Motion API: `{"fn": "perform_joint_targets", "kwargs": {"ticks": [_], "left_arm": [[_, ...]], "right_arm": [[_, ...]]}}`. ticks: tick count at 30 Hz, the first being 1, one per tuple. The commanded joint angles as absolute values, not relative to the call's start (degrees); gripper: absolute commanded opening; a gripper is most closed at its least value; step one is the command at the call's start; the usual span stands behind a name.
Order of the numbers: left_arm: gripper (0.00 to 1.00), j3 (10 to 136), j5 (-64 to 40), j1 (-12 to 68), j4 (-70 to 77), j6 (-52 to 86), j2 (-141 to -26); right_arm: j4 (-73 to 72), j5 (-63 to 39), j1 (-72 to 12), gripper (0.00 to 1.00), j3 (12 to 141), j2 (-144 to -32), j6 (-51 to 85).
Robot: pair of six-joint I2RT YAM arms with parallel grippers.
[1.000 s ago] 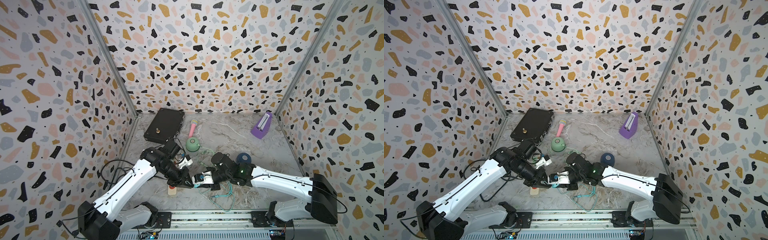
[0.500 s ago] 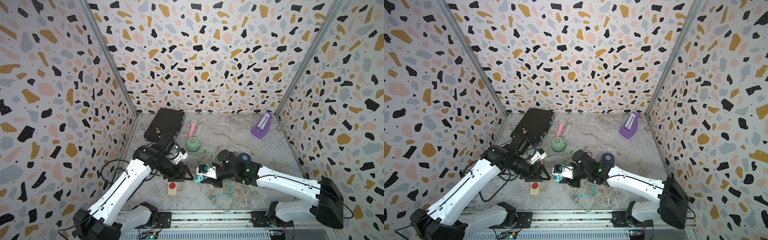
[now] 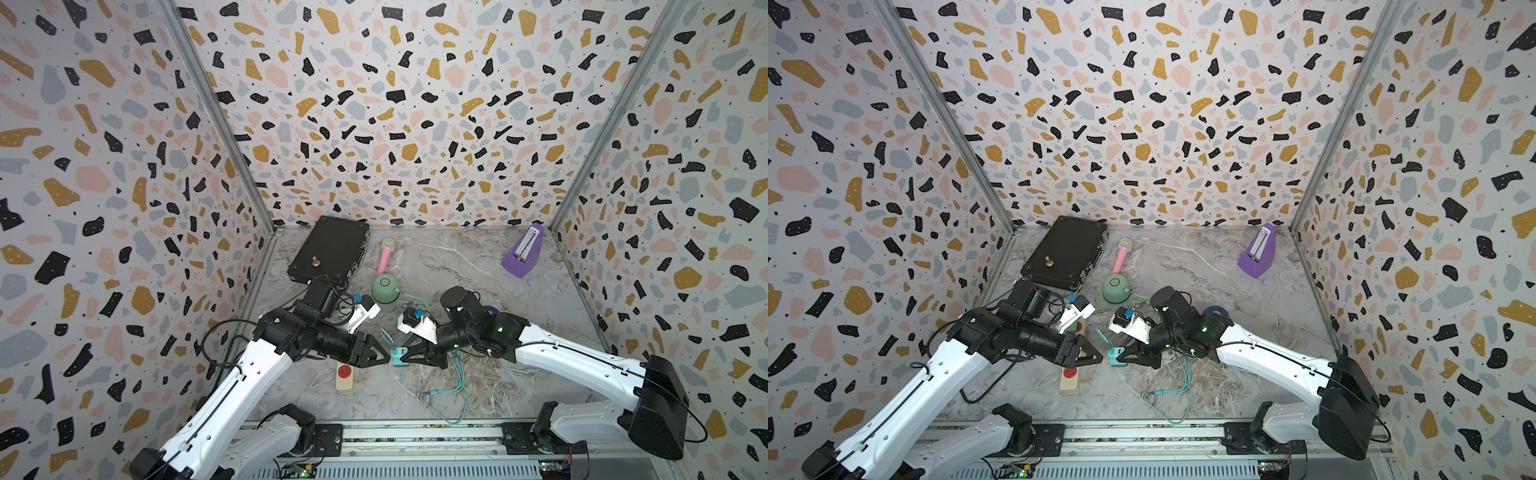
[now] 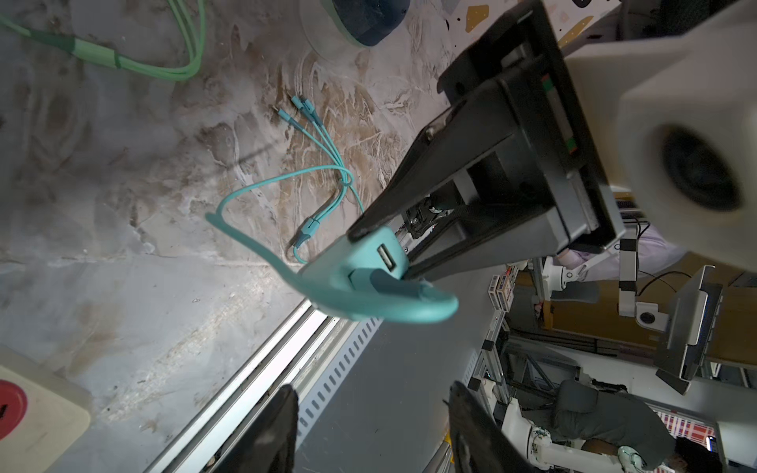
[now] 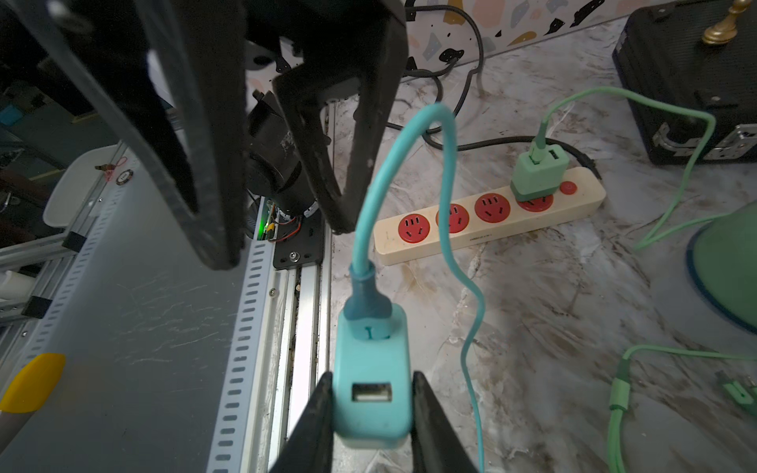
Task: Charge the cordless meat grinders
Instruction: Pick up the plug from the center of the board.
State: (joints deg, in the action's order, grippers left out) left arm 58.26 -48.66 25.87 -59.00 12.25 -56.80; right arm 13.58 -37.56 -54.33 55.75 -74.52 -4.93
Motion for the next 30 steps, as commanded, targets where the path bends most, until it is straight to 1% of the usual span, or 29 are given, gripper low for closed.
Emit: {"fn": "perform_joint_targets", "kwargs": {"ticks": [1, 4, 6, 12, 16, 20, 22, 28, 30], "left_arm": [[0.59, 57.1, -51.4, 25.6, -52.1, 8.4, -56.8], [0.6, 54.3, -52.3, 25.7, -44.1, 9.6, -54.9], [0.62, 53.8, -52.7, 25.8, -41.3, 9.0, -54.1], [0.64, 52.7, -56.1, 26.4, -39.2, 7.1, -54.6], [0.63, 51.6, -59.2, 29.0, -37.7, 7.0, -55.4], [0.63, 50.9, -57.9, 31.4, -37.3, 6.6, -55.9], [0.62, 50.7, -57.1, 31.6, -37.3, 6.2, -56.3], [0.52, 51.1, -57.9, 32.2, -31.8, 8.8, -57.5], [0.51, 51.2, -58.4, 32.4, -30.2, 9.3, -58.1]], "right_arm": [[14.5, -41.6, -54.2, 0.08, 58.2, -73.4, -1.5], [15.1, -43.2, -54.1, 0.07, 59.0, -73.4, -0.9], [16.0, -44.3, -54.0, 0.08, 59.6, -73.5, -0.6], [18.1, -47.5, -52.4, 0.08, 60.7, -73.3, -0.5], [21.0, -50.6, -50.8, 0.08, 62.0, -72.9, -2.0], [24.6, -53.3, -48.7, 0.07, 63.6, -72.6, -4.3], [26.4, -54.3, -48.1, 0.08, 64.2, -72.7, -5.6], [28.6, -57.9, -47.8, 0.08, 66.0, -74.4, -7.0], [28.6, -58.7, -47.6, 0.07, 66.3, -74.9, -7.2]]}}
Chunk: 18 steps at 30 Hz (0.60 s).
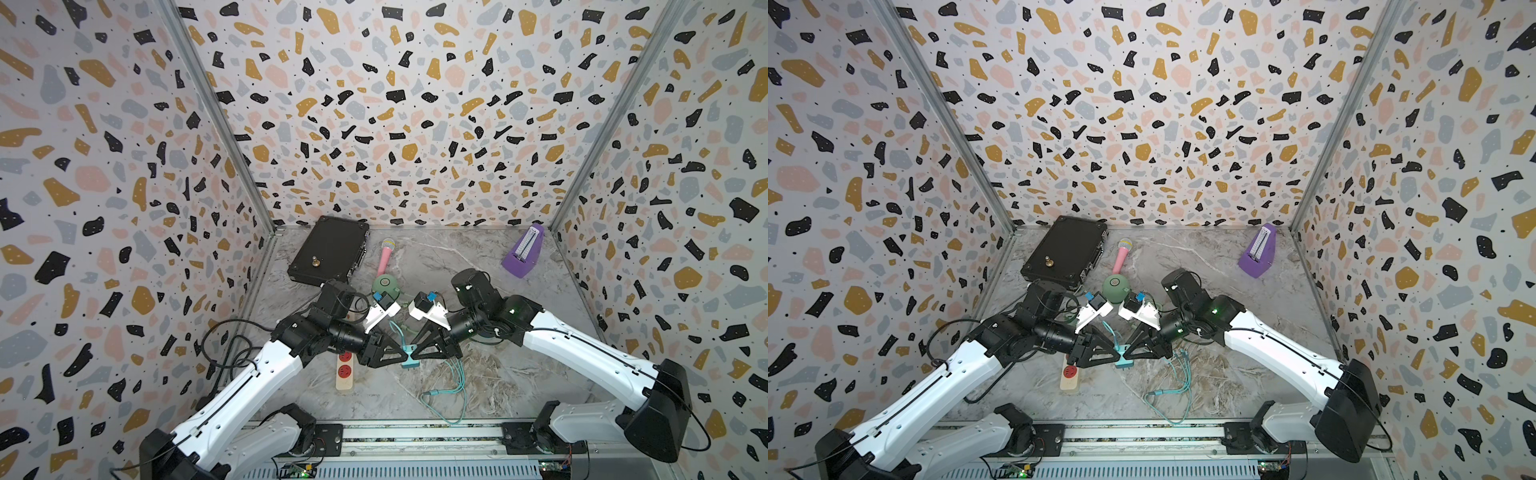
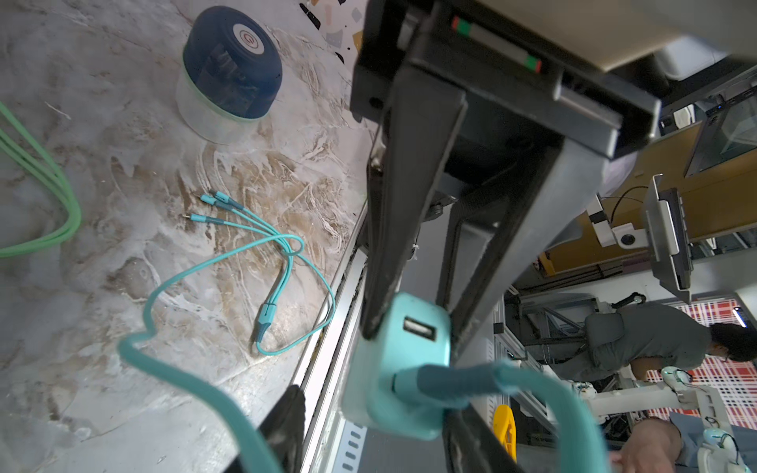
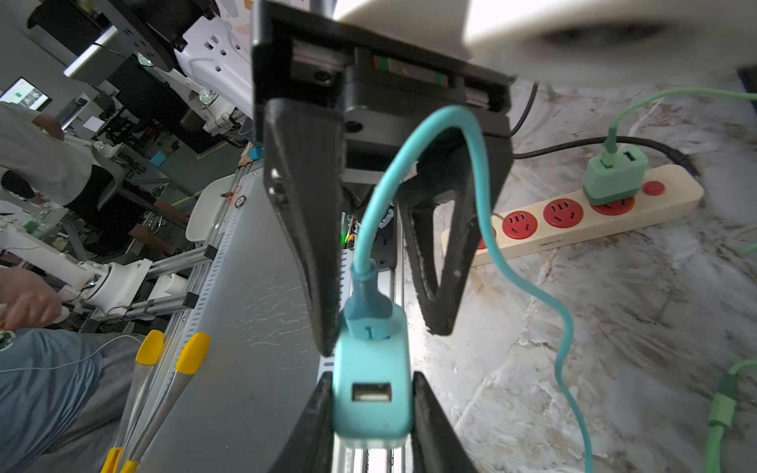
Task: Charge the cordless meat grinders
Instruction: Pick up the plug from the center of the board.
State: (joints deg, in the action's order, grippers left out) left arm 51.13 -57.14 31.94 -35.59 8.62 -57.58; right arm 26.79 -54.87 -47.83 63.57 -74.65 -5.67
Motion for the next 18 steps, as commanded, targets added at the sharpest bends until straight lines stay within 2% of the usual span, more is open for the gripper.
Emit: {"fn": "perform_joint_targets", "kwargs": {"ticks": [1, 13, 18], "left_arm": [[0.5, 51.2, -58.5, 32.6, -29.7, 9.4, -58.5], [0.35, 50.7, -62.6, 35.7, -25.2, 13.1, -59.1], [0.23, 51.1, -63.5, 37.3, -26.0, 13.9, -60.2]], "right_arm": [[28.8, -59.3, -47.5, 0.08, 66.7, -75.0, -7.2], [29.0, -63.2, -45.9, 0.08, 68.2, -75.9, -6.9], [28.9, -64.1, -45.7, 0.08, 68.5, -76.6, -6.6]]}}
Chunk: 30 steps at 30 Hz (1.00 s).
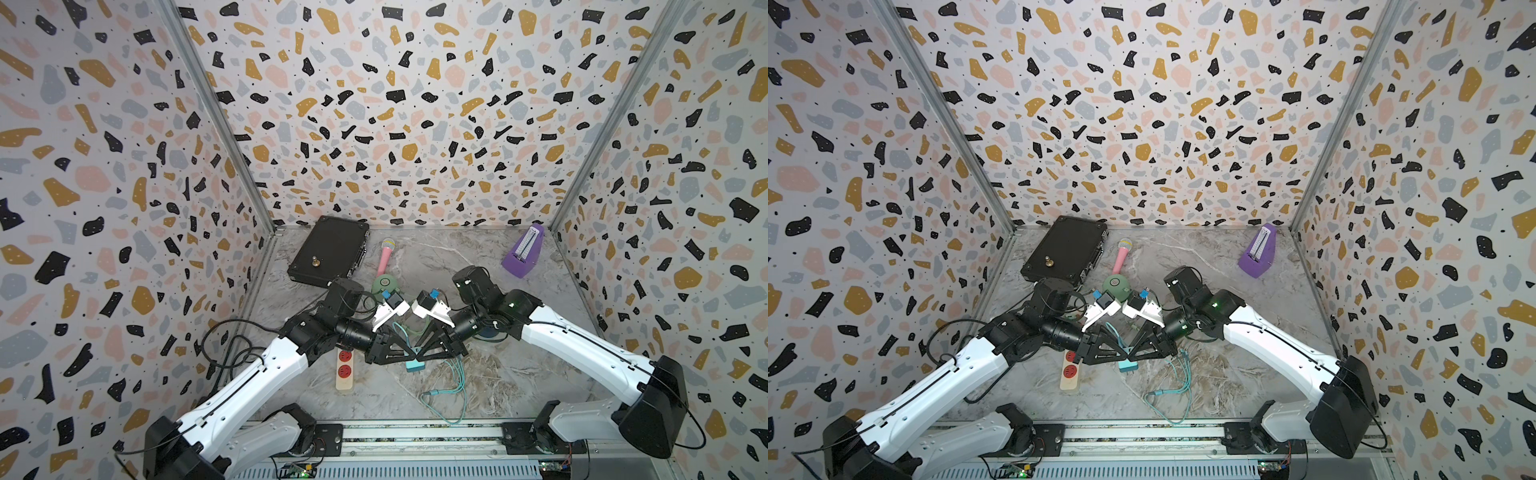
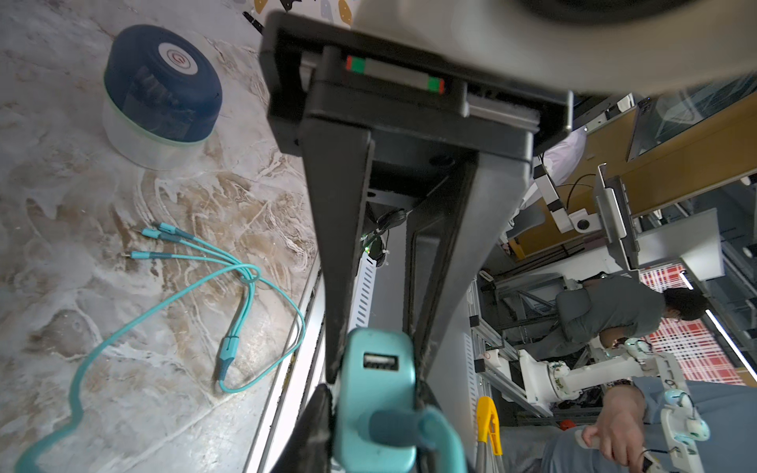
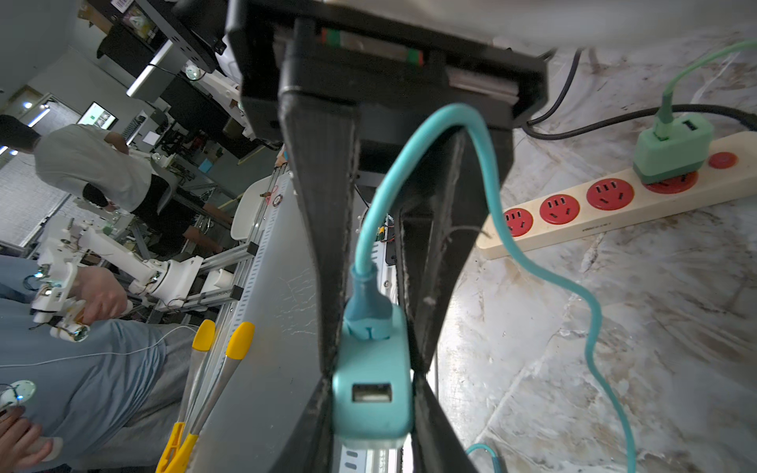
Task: Charge the cordless meat grinders
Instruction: Pick up the plug from the center of the board.
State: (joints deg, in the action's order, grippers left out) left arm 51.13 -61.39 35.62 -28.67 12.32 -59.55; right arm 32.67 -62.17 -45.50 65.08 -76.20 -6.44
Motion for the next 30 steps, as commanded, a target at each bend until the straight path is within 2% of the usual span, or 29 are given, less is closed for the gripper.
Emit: {"fn": "perform_joint_targets", "kwargs": {"ticks": [1, 5, 7, 8, 13, 17, 24, 30], "left_arm": [[0.21, 51.3, -63.4, 37.3, -26.7, 13.7, -60.3], [0.16, 51.9, -62.9, 37.4, -30.5, 11.8, -60.1], [0.01, 52.3, -62.1, 37.3, -32.4, 10.5, -60.0], [0.0, 52.5, -61.6, 37.4, -33.1, 10.0, -60.0], [0.0, 53.7, -57.5, 37.4, -35.9, 8.7, -59.8], [0.0, 55.2, -50.6, 37.3, -38.9, 8.1, -59.2], [0.0, 56.3, -32.1, 37.0, -44.0, 12.4, -58.1], [0.0, 56.4, -39.7, 36.7, -45.3, 12.4, -55.7]], "right_arm": [[28.9, -64.2, -45.7, 0.08, 68.4, -76.6, -6.5], [28.8, -64.7, -45.3, 0.08, 68.2, -76.6, -6.2], [28.8, -65.3, -44.9, 0.1, 68.1, -76.7, -5.7], [28.8, -65.4, -44.8, 0.12, 68.1, -76.7, -5.5], [28.8, -64.1, -44.6, 0.42, 67.0, -75.0, -6.1], [29.6, -62.6, -43.7, 0.53, 65.6, -73.2, -6.6], [31.4, -48.3, -42.8, 0.57, 64.1, -70.1, -6.7], [31.2, -42.8, -42.8, 0.56, 59.8, -69.1, -6.9]]}}
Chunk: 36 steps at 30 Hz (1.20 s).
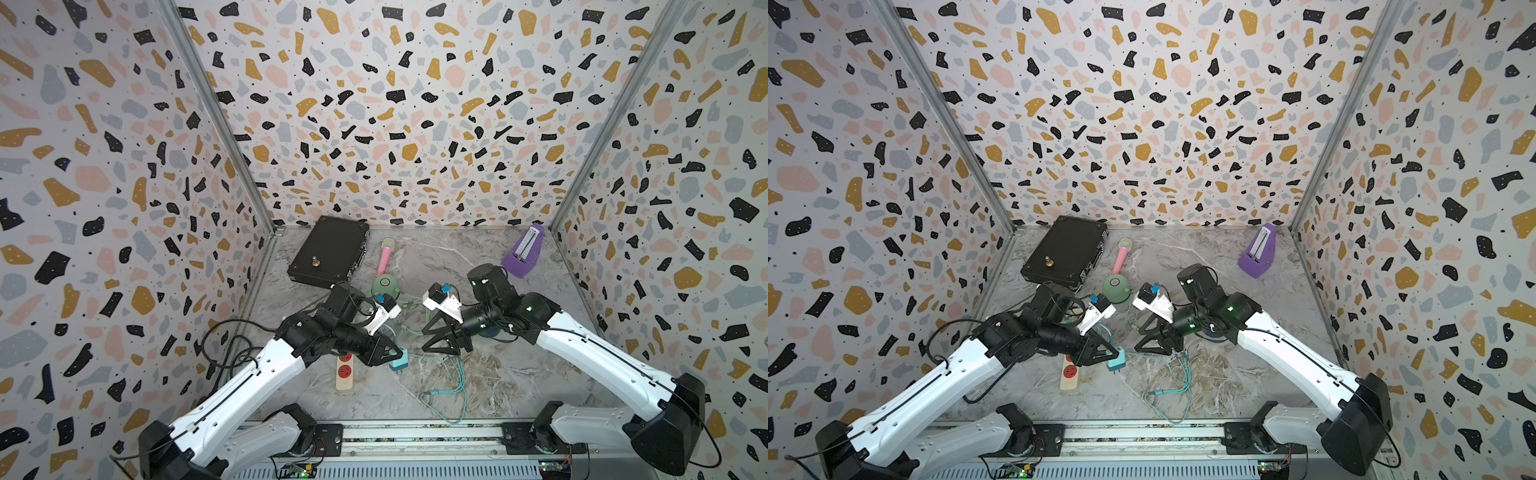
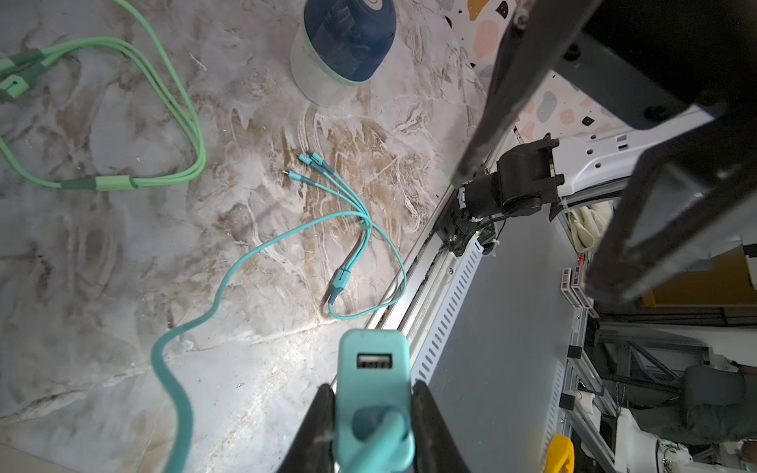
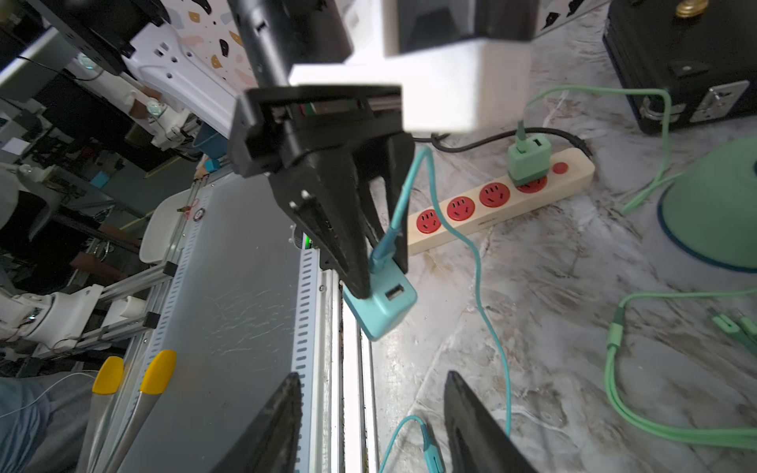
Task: Charge the cordless meat grinders
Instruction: Pick up the plug from the center of the board, then insert the plug into the socket.
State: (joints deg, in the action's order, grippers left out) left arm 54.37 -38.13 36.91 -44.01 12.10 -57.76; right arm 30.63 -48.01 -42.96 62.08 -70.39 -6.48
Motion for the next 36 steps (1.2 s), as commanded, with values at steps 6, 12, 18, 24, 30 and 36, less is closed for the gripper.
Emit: {"fn": "perform_joint_targets", "kwargs": {"ticks": [6, 12, 18, 24, 30, 36], "left_arm": [[0.0, 58.5, -44.5, 36.7, -48.9, 11.6, -52.8], [0.0, 59.2, -46.1, 36.8, -50.4, 12.3, -51.4], [0.0, 60.7, -46.2, 36.7, -53.4, 10.4, -51.2], [0.0, 61.6, -45.7, 36.7, -54.8, 9.4, -51.0], [0.0, 62.7, -43.6, 36.7, -56.8, 8.6, -50.8], [0.0, 63.4, -32.1, 36.5, -60.8, 8.1, -50.4]], "right_arm": [[22.8, -40.7, -42.7, 0.58, 53.0, -69.8, -9.8], [14.6, -45.1, -43.7, 0.59, 54.0, -77.6, -9.1], [11.8, -45.8, -48.1, 0.61, 58.4, -86.2, -9.8], [8.3, -46.4, -50.7, 0.6, 61.1, -91.6, -7.6], [13.0, -40.2, -50.8, 0.19, 63.5, -93.7, -7.5], [17.3, -30.4, -50.4, 0.03, 62.8, -87.8, -6.3]]}}
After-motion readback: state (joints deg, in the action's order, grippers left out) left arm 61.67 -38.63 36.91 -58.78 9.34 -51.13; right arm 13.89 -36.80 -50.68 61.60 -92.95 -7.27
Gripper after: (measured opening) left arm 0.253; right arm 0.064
